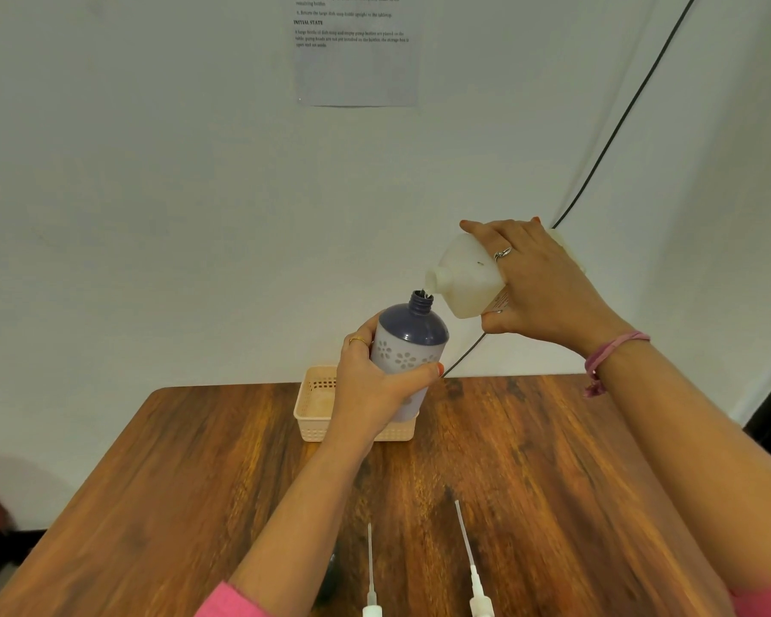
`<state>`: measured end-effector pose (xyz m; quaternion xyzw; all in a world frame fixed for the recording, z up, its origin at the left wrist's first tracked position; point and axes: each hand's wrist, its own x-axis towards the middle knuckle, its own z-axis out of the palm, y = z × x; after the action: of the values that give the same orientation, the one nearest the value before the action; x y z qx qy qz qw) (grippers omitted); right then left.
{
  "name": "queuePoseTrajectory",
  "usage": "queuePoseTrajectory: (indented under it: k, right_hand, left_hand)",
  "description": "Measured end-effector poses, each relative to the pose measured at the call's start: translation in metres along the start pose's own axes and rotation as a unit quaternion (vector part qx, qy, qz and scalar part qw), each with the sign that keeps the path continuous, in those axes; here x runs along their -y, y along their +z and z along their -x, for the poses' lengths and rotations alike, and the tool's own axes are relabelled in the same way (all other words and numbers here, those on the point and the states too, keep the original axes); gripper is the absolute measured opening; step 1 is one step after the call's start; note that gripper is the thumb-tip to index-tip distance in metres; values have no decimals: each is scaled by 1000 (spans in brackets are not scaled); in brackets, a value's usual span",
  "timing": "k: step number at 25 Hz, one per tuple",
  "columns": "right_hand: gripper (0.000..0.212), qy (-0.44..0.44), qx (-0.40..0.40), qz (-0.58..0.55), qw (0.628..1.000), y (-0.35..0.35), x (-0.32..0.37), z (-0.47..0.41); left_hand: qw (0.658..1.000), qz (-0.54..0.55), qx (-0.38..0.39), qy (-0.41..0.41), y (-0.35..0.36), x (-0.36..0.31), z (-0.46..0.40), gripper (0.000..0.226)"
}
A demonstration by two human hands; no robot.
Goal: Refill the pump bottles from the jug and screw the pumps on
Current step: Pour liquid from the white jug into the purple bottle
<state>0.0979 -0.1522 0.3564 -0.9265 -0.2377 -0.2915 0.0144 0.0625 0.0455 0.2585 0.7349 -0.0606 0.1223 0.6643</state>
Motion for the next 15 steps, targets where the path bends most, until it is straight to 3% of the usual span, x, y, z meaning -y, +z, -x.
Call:
queuePoseTrajectory:
  k: [15]
  right_hand:
    - [106,-6,8,6,1000,0,1,2]
  left_hand:
    - [1000,3,0,-6,0,-1,3,81]
